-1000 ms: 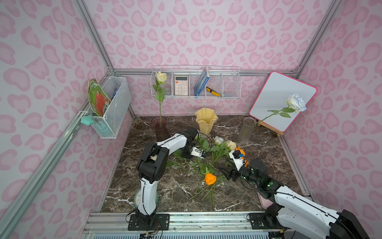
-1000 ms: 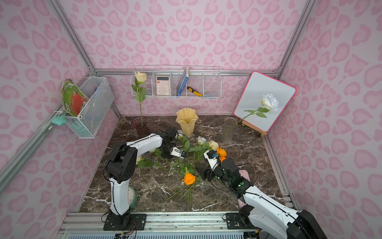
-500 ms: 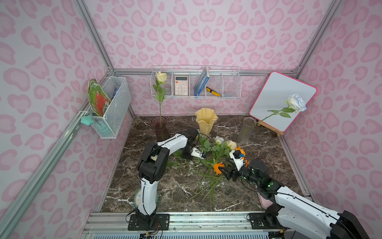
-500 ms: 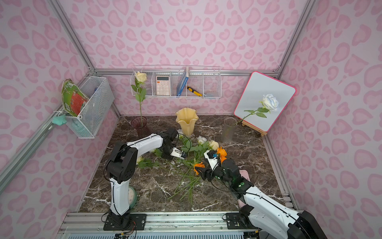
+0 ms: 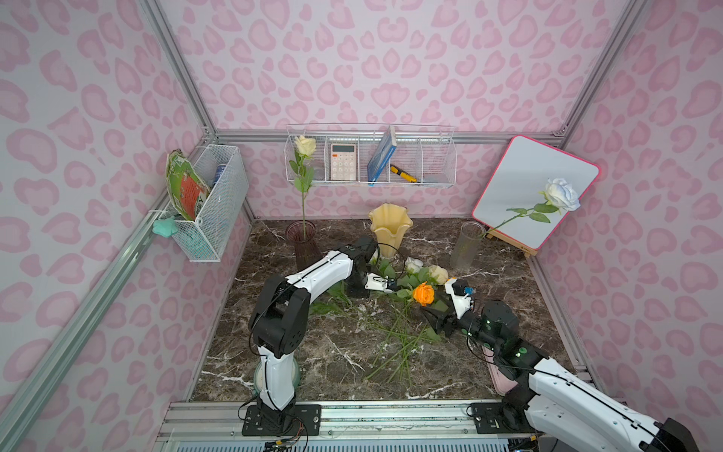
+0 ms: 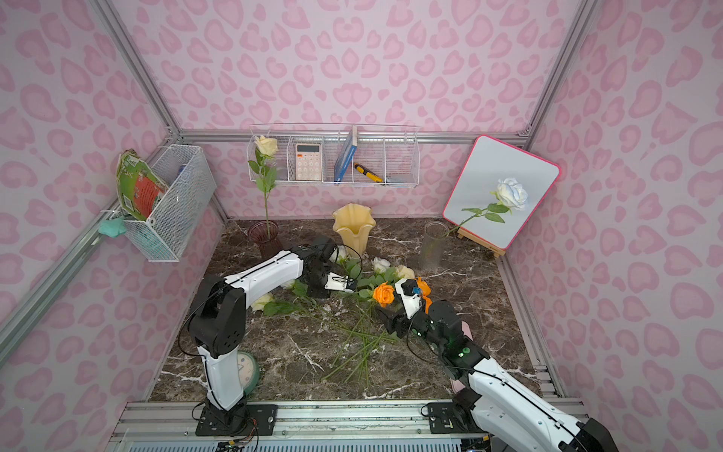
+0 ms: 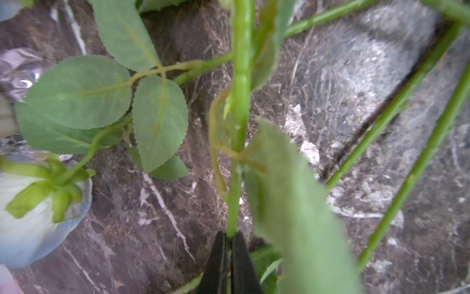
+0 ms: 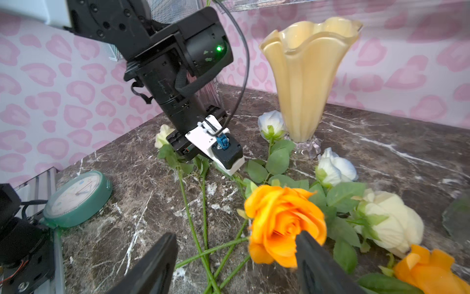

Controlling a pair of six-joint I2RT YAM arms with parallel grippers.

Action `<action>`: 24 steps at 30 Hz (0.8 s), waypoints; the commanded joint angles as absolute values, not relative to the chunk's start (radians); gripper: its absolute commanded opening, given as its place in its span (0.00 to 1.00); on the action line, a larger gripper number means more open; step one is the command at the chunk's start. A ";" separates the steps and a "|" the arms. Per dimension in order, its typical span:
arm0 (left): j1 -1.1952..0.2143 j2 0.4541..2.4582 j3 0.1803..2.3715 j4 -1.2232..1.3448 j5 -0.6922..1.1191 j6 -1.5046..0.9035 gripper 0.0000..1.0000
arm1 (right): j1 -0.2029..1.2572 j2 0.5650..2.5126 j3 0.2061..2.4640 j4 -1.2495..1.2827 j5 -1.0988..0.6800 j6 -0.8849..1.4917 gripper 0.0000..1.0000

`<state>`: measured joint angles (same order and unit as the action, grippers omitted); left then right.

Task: Arrange the flowers in different vases according to their colors
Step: Pick up the flower at the center of the board.

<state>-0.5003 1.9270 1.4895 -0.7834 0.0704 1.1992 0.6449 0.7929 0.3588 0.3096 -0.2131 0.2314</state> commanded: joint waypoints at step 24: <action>-0.477 1.568 1.623 -0.469 0.438 0.642 0.00 | 0.577 0.613 0.442 0.119 -0.103 0.288 0.76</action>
<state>-0.4767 1.5841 1.5909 -0.5507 0.3794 0.7441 0.5762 0.6117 0.4446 0.1295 -0.1131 0.2790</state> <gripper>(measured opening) 0.080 0.763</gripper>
